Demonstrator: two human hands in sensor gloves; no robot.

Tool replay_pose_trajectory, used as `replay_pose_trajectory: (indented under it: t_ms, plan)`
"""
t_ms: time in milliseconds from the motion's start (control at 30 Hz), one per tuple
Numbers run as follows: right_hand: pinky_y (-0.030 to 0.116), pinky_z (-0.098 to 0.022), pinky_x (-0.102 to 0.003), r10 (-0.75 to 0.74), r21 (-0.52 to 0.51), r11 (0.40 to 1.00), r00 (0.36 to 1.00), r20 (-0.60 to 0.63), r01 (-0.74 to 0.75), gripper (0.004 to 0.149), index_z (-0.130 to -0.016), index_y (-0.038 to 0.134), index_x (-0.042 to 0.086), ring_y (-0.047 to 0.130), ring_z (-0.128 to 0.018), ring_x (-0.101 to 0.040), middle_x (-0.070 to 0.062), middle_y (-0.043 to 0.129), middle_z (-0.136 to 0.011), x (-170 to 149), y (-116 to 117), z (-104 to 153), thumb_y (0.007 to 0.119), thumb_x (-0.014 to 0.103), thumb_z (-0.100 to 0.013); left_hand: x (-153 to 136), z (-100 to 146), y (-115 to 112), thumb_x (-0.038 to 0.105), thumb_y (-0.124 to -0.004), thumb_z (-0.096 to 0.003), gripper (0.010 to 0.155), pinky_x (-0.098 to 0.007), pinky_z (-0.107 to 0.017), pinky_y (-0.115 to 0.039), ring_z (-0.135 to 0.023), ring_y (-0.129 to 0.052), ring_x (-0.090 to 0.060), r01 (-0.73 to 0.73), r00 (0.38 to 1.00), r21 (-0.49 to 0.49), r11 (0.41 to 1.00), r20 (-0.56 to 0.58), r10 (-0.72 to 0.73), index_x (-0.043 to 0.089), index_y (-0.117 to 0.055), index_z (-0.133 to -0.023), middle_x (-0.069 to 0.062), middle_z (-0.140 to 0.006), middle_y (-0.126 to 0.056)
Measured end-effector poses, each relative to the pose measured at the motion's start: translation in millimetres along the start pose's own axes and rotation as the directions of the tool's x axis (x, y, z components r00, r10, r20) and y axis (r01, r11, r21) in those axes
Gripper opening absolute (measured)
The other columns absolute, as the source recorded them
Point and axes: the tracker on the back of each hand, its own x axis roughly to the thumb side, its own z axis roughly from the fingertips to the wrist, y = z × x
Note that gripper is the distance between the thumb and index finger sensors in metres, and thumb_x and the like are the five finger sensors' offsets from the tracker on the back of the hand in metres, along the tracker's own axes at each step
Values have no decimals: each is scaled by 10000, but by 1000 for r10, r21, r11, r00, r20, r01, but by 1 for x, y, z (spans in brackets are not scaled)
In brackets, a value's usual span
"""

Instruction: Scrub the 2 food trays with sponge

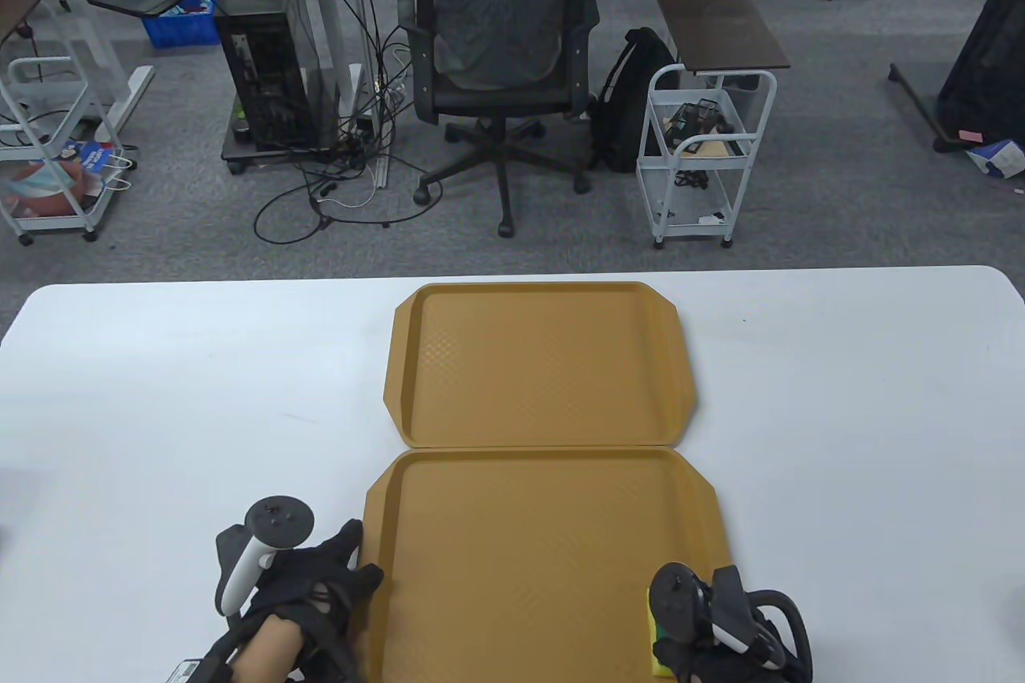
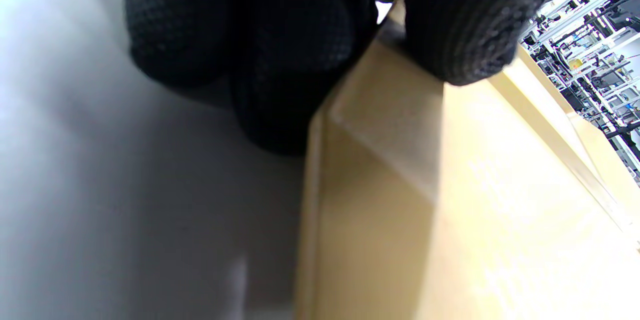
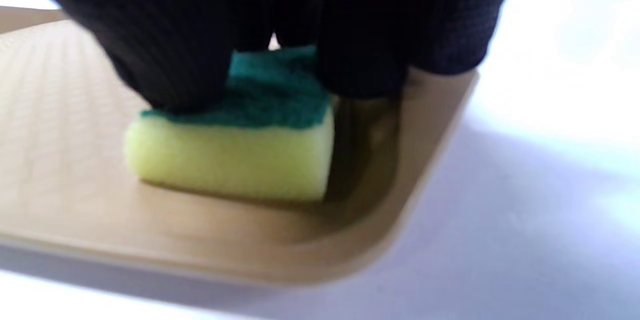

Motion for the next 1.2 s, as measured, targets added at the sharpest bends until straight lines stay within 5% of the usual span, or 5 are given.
replay_pose_trajectory:
  t_ms: [767, 1200]
  plan:
    - [807, -591, -479, 113, -149, 978, 974, -198, -144, 602, -1001, 708, 243, 872, -747, -367, -103, 637, -1096, 7, -25, -89, 900, 337, -439, 0, 0, 0, 468, -867, -421, 763, -369, -360, -933, -356, -1114, -198, 4, 1000, 0, 1000, 0, -4, 350, -511, -1086, 5, -649, -1003]
    - [803, -574, -493, 24, -131, 991, 994, -105, -38, 595, -1006, 701, 202, 861, -722, -396, -138, 625, -1095, 49, -27, -106, 884, 320, -452, 1, 0, 0, 469, -865, -422, 763, -367, -359, -932, -355, -1113, -197, 5, 1000, -3, 1000, 1, -5, 347, -509, -1086, 6, -650, -1001]
